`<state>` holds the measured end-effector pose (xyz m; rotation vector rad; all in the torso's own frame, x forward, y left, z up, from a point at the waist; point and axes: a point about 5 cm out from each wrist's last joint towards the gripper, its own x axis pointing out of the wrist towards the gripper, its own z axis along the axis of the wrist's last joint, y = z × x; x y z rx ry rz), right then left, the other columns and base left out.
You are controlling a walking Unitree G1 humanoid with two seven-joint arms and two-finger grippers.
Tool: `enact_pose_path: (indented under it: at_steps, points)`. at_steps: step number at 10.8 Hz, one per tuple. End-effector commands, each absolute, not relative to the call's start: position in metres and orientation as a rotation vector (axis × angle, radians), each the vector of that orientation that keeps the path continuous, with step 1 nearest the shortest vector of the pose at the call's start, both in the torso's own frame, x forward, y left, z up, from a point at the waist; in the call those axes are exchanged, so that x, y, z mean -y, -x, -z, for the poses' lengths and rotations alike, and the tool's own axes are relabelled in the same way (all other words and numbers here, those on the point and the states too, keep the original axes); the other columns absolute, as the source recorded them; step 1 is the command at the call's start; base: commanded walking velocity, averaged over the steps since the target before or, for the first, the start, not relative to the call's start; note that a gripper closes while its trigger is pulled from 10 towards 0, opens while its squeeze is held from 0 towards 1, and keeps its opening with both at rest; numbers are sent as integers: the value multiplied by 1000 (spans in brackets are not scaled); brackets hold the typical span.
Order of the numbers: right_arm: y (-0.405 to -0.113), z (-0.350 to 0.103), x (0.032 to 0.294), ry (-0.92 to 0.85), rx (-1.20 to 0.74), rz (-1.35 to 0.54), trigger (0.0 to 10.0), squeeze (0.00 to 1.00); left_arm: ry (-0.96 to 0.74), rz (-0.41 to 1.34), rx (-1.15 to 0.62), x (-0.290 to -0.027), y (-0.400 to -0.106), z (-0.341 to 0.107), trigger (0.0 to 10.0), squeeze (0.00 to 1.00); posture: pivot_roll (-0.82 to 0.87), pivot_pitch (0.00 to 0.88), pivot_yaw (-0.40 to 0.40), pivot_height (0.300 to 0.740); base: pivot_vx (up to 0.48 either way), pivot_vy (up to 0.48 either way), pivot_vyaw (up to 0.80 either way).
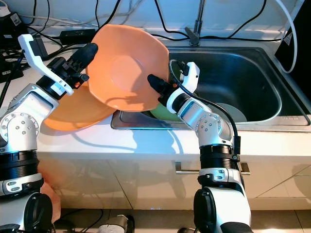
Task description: Kitchen organization
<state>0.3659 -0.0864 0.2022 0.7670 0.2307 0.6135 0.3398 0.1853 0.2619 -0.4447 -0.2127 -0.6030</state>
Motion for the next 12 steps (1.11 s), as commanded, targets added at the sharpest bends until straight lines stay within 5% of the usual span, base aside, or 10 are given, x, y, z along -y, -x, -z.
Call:
enact_pose_path:
  at_steps: [1,9,10,12]
  points:
    - [-367,-206,90,-767,-219,-596,0,0,429,609,250,-188,-337,-268,0,0,163,75,28,740,0,0,0]
    - [-367,-206,91,-769,-222,-596,0,0,419,610,240,-187,-338,-266,0,0,162,75,28,740,0,0,0]
    - [-376,-199,108,-844,-148,-351,0,0,251,593,-24,-178,-342,-226,10000,1000,163,81,37,740,0,0,0]
    - [-377,-198,110,-850,-141,-327,0,0,228,592,-53,-176,-342,-221,10000,1000,166,79,37,740,0,0,0]
